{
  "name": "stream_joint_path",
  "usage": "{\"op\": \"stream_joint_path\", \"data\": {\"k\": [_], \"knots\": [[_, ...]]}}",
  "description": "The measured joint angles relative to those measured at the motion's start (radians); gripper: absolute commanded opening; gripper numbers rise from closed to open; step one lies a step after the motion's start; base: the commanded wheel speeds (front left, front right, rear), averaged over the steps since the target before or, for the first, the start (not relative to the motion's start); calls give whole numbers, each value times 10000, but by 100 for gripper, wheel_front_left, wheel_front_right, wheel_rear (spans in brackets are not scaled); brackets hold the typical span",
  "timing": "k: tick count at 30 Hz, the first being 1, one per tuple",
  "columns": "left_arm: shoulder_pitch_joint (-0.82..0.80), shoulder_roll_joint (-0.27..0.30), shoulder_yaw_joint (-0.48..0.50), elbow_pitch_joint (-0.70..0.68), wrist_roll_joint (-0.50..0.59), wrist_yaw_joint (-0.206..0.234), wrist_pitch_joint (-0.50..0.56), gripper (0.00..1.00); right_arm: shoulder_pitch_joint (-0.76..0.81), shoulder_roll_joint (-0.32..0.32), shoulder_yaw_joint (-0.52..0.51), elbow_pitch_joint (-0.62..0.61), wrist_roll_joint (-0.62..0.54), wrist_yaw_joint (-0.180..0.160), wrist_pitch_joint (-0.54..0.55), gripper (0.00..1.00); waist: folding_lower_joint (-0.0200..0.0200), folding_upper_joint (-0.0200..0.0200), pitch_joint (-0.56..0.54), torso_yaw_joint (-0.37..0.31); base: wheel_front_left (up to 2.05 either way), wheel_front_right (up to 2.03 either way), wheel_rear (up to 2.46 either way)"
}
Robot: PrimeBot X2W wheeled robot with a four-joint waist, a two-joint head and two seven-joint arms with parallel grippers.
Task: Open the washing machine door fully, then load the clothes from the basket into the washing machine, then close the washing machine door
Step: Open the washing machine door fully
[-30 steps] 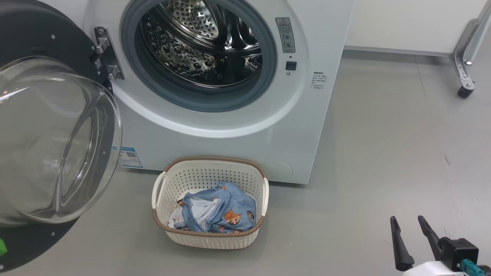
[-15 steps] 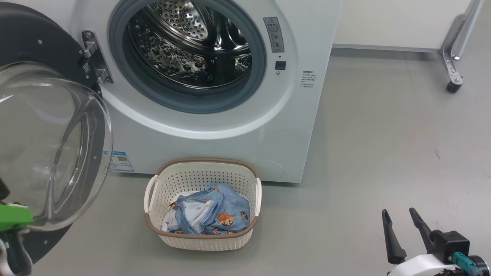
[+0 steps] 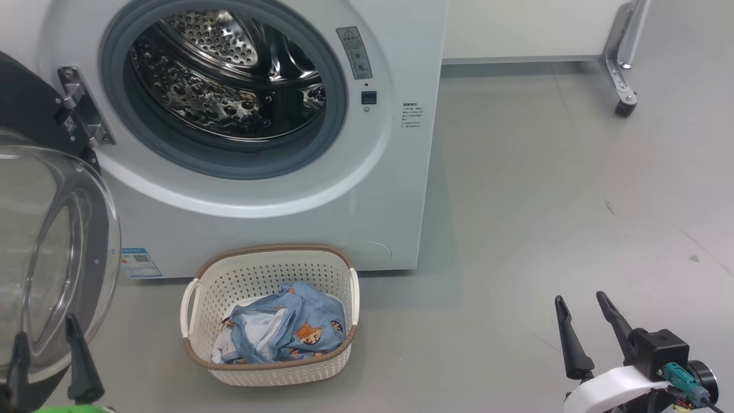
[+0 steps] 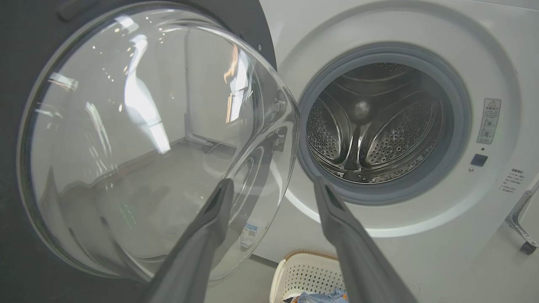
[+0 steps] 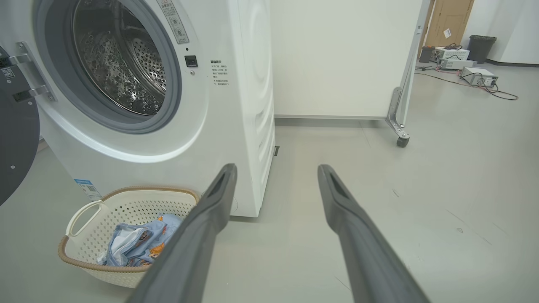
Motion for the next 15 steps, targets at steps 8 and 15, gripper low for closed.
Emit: {"op": "stream_joint_path", "data": {"k": [8, 15], "knots": [[923, -198, -119, 391, 257, -125, -4, 100, -19, 0, 245, -113, -84, 0, 0, 100, 0, 0, 51, -496, 0, 0, 0], [1233, -263, 15, 504, 652, -125, -4, 100, -28, 2, 328, -121, -84, 0, 0, 100, 0, 0, 73, -785, 0, 0, 0]]}}
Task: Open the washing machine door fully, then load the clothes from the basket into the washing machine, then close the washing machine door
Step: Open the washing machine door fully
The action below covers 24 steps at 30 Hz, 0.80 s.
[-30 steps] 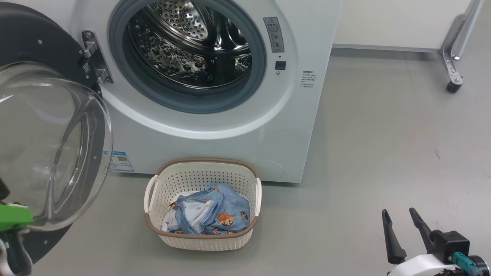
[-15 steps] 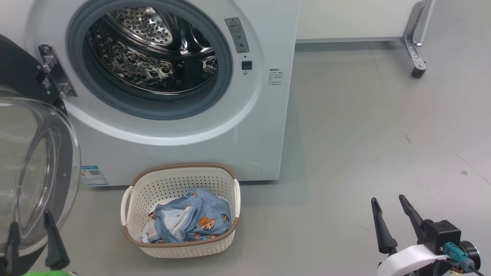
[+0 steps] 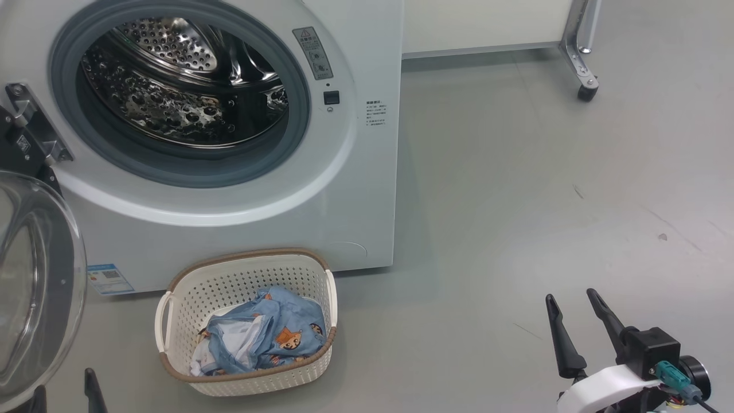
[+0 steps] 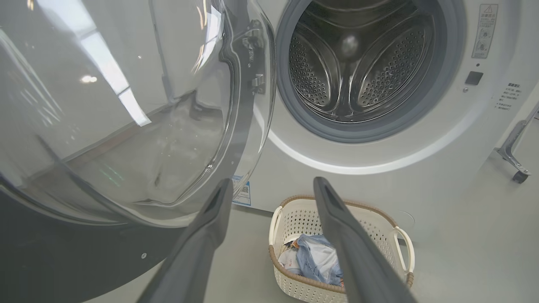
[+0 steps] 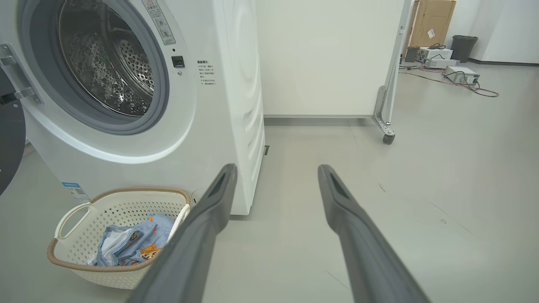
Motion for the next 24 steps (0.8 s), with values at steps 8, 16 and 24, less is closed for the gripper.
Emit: {"op": "stream_joint_path", "data": {"k": [8, 16, 24], "knots": [[-5, -184, 134, -82, 265, 0, 0, 100, 10, -2, -123, -33, 2, 0, 0, 100, 0, 0, -19, -45, 0, 0, 0], [-12, -288, 167, -180, 633, -84, 0, 100, 69, -2, -203, -59, 6, 0, 0, 100, 0, 0, -50, 128, 0, 0, 0], [-11, -339, 314, -288, 872, -88, -2, 100, 67, 2, -167, -71, 17, 0, 0, 100, 0, 0, -17, 345, 0, 0, 0]]}}
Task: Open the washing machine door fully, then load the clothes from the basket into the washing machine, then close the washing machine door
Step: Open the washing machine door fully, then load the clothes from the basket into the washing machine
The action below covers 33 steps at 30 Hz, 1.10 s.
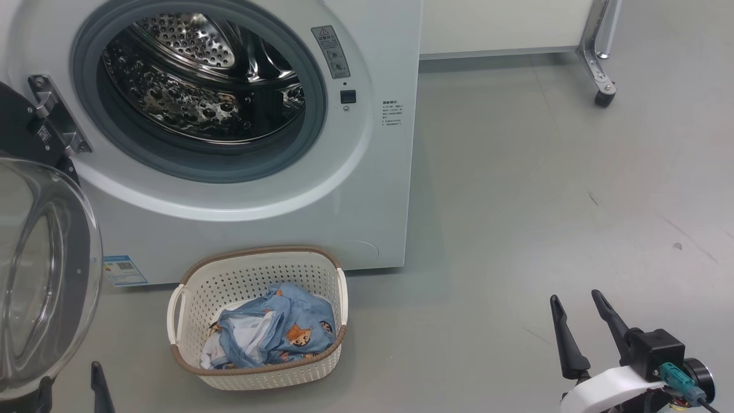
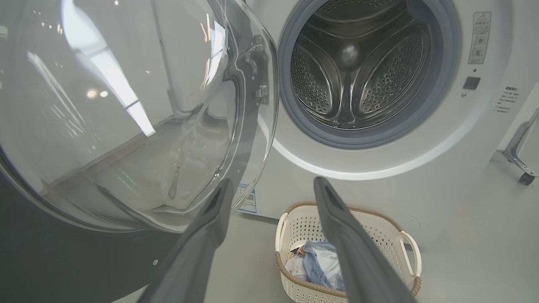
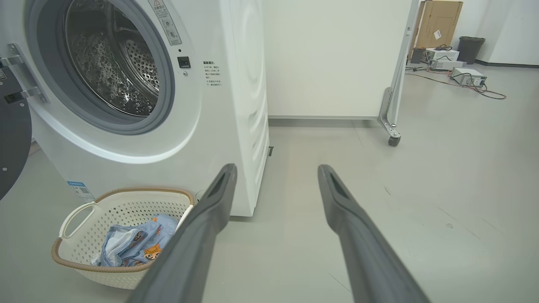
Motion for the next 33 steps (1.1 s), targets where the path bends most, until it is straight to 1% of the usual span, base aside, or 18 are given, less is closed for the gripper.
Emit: {"op": "stream_joint_path", "data": {"k": [15, 25, 33], "knots": [[2, -71, 207, -67, 447, -88, 0, 100, -1, 0, 58, 0, 2, 0, 0, 100, 0, 0, 48, 51, 0, 0, 0], [8, -140, 255, -31, 554, -167, 0, 100, -1, 0, 96, 0, 4, 0, 0, 100, 0, 0, 47, 30, 4, -4, 0], [12, -180, 316, 23, 566, -253, 0, 100, -1, 2, 100, 0, 13, 0, 0, 100, 0, 0, 71, 19, 34, -34, 0]]}}
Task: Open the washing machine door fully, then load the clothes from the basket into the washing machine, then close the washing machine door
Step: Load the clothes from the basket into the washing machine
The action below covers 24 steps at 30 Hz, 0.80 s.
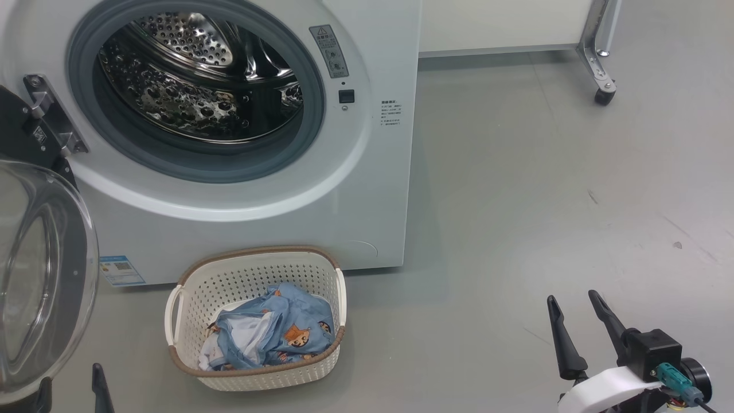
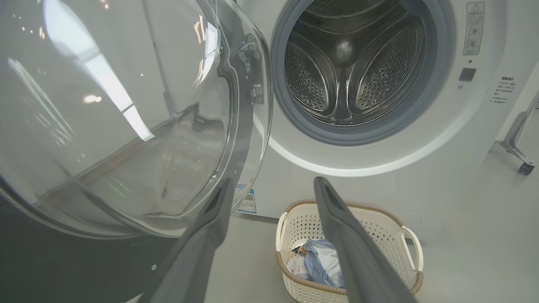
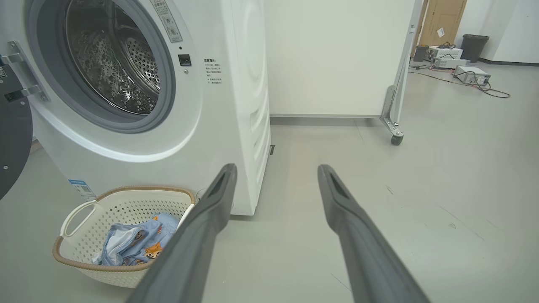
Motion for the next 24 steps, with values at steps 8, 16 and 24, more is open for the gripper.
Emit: {"op": "stream_joint_path", "data": {"k": [8, 16, 24], "knots": [[0, -69, 104, 0, 54, 0, 0, 100, 0, 0, -6, 2, 2, 0, 0, 100, 0, 0, 18, -3, 64, -70, 6], [-4, -138, 299, -2, 123, 0, 0, 100, -1, 2, -10, 4, 4, 0, 0, 100, 0, 0, 23, 10, 71, -102, 32], [-8, -153, 320, -25, 422, 0, 0, 100, -3, 4, -4, 19, 46, 0, 0, 100, 0, 0, 9, 17, 54, -62, 8]]}}
